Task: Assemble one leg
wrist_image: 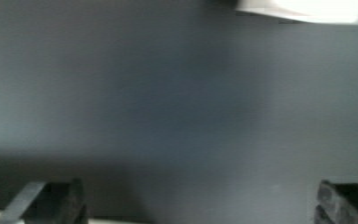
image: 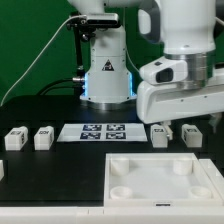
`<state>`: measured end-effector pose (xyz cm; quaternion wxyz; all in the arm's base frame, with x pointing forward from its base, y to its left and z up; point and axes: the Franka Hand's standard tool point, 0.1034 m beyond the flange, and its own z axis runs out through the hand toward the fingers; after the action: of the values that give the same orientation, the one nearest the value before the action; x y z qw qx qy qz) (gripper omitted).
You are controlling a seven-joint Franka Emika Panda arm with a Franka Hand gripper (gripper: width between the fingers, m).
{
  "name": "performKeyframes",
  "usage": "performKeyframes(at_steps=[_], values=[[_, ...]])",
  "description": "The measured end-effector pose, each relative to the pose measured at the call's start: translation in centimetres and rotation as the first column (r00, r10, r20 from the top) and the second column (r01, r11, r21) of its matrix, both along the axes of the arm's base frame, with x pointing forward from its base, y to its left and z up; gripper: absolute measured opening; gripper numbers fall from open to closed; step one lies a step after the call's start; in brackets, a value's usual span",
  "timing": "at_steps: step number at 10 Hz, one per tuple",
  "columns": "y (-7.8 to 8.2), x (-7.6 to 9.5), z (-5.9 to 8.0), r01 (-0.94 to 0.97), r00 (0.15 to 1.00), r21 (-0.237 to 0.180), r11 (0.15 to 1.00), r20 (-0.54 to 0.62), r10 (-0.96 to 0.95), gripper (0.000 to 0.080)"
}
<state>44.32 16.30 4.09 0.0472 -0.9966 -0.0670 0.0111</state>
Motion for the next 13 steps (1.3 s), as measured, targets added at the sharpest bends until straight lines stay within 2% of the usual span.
performKeyframes(at_steps=[1, 2, 4, 6, 9, 12, 13], values=[[1.2, -0.3, -0.3, -0.001, 1.000, 0.004, 1.000, -0.004, 0.001, 0.0649], [1.6, -0.7, -0.6, -0.015, 1.000, 0.002, 1.000, -0.020, 0.015, 0.0649], [1.4, -0.6, -0.5, -0.020, 0.999, -0.004, 1.000, -0.040, 0.020, 0.0649], [1.1, -1.8, -0.7, -0.024, 0.977, -0.040, 0.999, -0.212, 0.015, 0.0649], [1.7, -4.4, -2.2, -0.021, 0.862, -0.090, 0.996, -0.506, -0.028, 0.0649], [1.6, -6.4, -3.4, -0.070, 0.717, -0.106, 0.992, -0.697, -0.024, 0.0649], [1.3, -6.5, -3.7, -0.073, 0.691, -0.107, 0.992, -0.723, -0.027, 0.0649]])
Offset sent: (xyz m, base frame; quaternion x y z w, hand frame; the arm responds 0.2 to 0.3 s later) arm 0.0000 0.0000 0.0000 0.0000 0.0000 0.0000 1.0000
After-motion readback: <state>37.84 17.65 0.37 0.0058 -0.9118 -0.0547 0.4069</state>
